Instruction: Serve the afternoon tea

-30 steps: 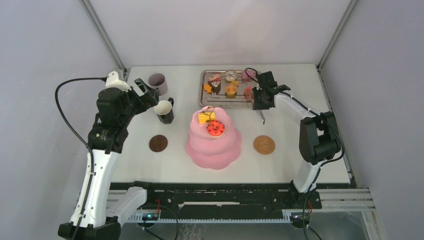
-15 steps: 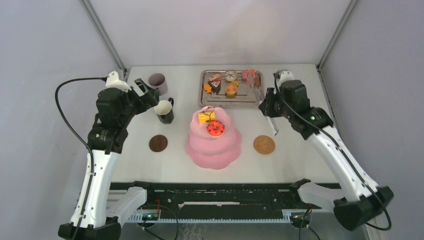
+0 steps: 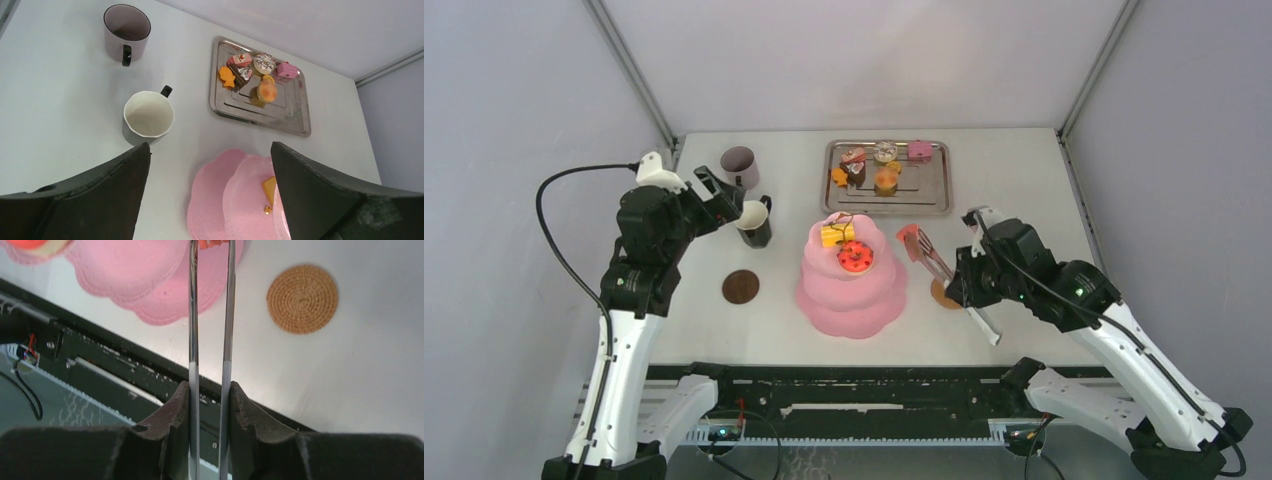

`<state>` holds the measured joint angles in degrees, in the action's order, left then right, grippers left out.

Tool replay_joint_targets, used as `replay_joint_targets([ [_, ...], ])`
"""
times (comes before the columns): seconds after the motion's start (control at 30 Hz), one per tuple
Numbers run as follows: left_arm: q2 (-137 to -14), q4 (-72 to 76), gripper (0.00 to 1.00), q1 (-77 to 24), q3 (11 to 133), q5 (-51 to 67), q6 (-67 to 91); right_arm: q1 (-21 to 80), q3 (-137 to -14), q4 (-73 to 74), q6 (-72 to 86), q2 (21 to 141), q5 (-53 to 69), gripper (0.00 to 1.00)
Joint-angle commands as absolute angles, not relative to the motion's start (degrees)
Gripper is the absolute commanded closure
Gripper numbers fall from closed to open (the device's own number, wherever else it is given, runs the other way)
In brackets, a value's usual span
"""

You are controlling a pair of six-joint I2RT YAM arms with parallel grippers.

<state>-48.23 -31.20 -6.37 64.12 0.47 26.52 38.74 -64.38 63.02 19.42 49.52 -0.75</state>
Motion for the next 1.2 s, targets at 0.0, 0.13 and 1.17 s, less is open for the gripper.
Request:
replay_joint_targets([
  [0.0, -46.92, -29.23, 0.06, -5.78, 62.97, 1.26, 25.63, 42.41, -65.7, 66.92, 21.46, 48.34, 0.74, 0.79],
  [0.13, -46.71, -29.18, 0.06, -5.76, 63.11, 1.49, 25.92, 46.98, -65.66, 67.94, 21.78, 48.63, 0.74, 0.79],
  [1.17, -44.76, -30.8, 0.06, -5.36, 61.52, -0.33, 24.66, 62.63, -64.66, 42.25, 28.81, 64.38, 0.47, 0.74],
])
